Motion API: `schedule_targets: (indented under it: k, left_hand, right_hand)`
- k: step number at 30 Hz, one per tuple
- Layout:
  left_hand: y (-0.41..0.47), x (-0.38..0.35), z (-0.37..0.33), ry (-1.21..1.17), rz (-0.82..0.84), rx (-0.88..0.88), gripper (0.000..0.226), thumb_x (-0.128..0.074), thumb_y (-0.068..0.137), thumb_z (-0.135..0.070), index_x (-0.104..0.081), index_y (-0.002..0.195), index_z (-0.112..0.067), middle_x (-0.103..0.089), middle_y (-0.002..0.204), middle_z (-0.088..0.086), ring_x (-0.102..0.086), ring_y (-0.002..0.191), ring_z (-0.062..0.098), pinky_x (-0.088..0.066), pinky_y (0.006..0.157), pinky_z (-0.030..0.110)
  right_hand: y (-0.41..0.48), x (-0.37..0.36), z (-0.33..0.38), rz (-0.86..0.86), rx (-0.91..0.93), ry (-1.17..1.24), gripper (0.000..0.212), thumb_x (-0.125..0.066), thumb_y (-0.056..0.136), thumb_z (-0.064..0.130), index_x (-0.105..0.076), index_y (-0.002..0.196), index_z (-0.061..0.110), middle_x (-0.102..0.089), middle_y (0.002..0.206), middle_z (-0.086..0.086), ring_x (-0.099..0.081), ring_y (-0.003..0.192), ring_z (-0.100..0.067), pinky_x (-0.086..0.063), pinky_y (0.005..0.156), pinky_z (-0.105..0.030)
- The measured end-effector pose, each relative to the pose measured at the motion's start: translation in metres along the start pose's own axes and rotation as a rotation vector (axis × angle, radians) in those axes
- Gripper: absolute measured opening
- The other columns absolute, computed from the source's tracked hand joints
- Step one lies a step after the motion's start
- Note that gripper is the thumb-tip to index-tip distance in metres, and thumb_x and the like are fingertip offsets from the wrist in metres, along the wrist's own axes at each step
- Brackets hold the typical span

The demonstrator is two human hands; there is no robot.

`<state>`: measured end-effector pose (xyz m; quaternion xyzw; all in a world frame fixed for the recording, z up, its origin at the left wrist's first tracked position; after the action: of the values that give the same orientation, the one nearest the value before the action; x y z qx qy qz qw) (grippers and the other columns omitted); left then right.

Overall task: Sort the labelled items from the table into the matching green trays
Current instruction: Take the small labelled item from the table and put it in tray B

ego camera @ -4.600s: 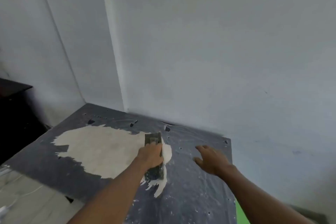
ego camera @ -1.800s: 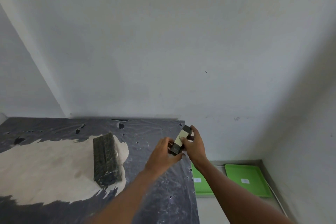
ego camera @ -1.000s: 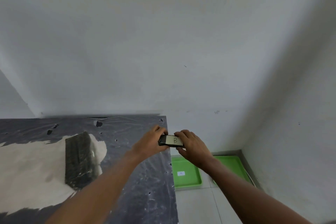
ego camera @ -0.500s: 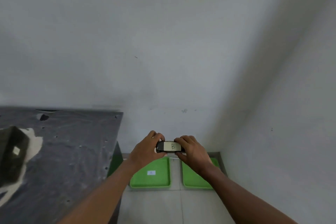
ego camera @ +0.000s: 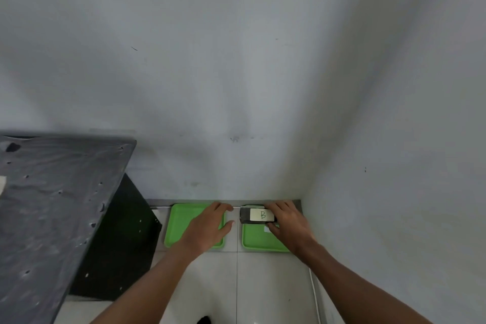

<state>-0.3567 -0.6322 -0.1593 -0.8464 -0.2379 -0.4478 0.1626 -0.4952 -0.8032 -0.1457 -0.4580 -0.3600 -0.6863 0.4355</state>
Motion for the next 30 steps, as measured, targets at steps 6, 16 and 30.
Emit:
schedule_targets:
  k: [6,16,30]
  left_hand:
    - [0.025,-0.068,0.031,0.029,0.047,0.013,0.035,-0.051,0.096,-0.037,-0.049,0.129,-0.026,-0.053,0.127,-0.006,-0.057,0.11,0.013,-0.051,0.082,0.028]
    - [0.094,-0.252,0.178,0.04,0.066,-0.044,0.033,-0.052,0.096,-0.03,-0.05,0.128,-0.024,-0.054,0.129,-0.005,-0.052,0.117,0.011,-0.051,0.09,0.03]
    - [0.166,-0.454,0.337,0.108,0.055,0.013,0.035,-0.052,0.096,-0.028,-0.048,0.13,-0.023,-0.053,0.129,-0.001,-0.05,0.119,0.018,-0.05,0.089,0.036]
  right_hand:
    - [-0.001,-0.072,-0.05,0.042,-0.025,-0.039,0.042,-0.072,0.076,0.027,-0.057,0.114,0.023,-0.064,0.108,0.002,-0.052,0.104,-0.023,-0.054,0.076,-0.038]
    - [0.011,-0.299,-0.15,0.056,-0.073,-0.042,0.043,-0.074,0.077,0.026,-0.059,0.116,0.019,-0.065,0.109,0.001,-0.056,0.099,-0.021,-0.051,0.074,-0.033]
    - [0.045,-0.538,-0.268,0.076,-0.077,-0.097,0.037,-0.069,0.08,0.023,-0.058,0.114,0.018,-0.065,0.107,-0.003,-0.056,0.099,-0.023,-0.053,0.067,-0.038]
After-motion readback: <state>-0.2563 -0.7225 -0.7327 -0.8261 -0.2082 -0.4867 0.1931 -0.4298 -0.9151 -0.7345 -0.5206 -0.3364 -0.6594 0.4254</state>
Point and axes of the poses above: each hand's wrist, its own y-axis towards the middle knuckle, its own x-axis out of the back of the hand, z = x × y, the point moved 5 cm from there along y, towards the middle knuckle
